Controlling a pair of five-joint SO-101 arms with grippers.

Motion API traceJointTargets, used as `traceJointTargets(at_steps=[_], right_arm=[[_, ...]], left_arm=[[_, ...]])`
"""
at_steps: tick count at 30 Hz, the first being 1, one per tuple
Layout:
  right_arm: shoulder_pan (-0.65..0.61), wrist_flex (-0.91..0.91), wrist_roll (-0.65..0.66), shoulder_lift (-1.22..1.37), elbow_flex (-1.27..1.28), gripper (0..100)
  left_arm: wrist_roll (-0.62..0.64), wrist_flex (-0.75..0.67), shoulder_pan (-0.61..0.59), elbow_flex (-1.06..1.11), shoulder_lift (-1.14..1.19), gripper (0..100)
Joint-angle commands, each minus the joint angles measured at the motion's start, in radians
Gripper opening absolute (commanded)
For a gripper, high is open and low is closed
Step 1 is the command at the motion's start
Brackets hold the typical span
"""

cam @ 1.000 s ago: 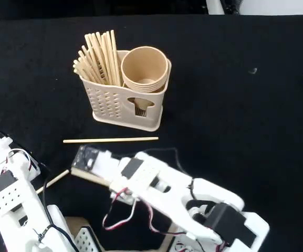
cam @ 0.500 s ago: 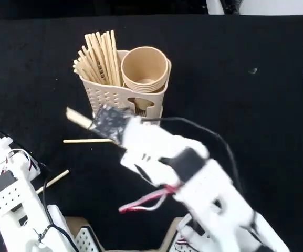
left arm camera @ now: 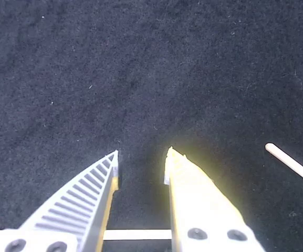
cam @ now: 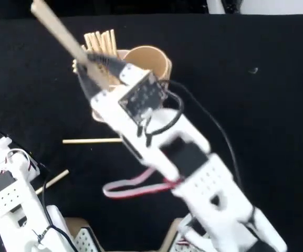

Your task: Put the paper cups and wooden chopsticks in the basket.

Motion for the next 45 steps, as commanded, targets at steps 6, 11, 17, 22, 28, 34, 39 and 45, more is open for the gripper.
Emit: traceJointTargets(at_steps=[6, 11, 17, 22, 28, 34, 39, 45], right_arm=[[0.074, -0.247, -0.009, 0.358, -0.166, 1.1], [0.075, -0.242, -0.129, 0.479, -0.191, 1.1], [0.110, -0.242, -0.153, 0.509, -0.168, 1.1], [0.120, -0.221, -0.150, 0.509, -0.139, 3.3], [0.120, 0.130, -0.290, 0.438, -0.214, 19.8], [0.112, 0.370, -0.290, 0.246, -0.303, 20.1], [0.114, 0.663, -0.279, 0.019, -0.303, 19.8], [0.118, 1.056, -0.107, -0.163, -0.199, 19.8]], left_arm=[[0.011, -0.015, -0.004, -0.036, 0.003, 15], [0.011, -0.015, -0.004, -0.036, 0.003, 15], [0.011, -0.014, -0.004, -0.036, 0.003, 15], [0.011, -0.014, -0.004, -0.036, 0.003, 15], [0.011, -0.014, -0.004, -0.036, 0.003, 15], [0.011, -0.015, -0.004, -0.036, 0.003, 15], [-0.021, -0.014, 0.027, -0.039, 0.003, 15], [-0.180, 0.058, 0.079, -0.122, 0.006, 15]])
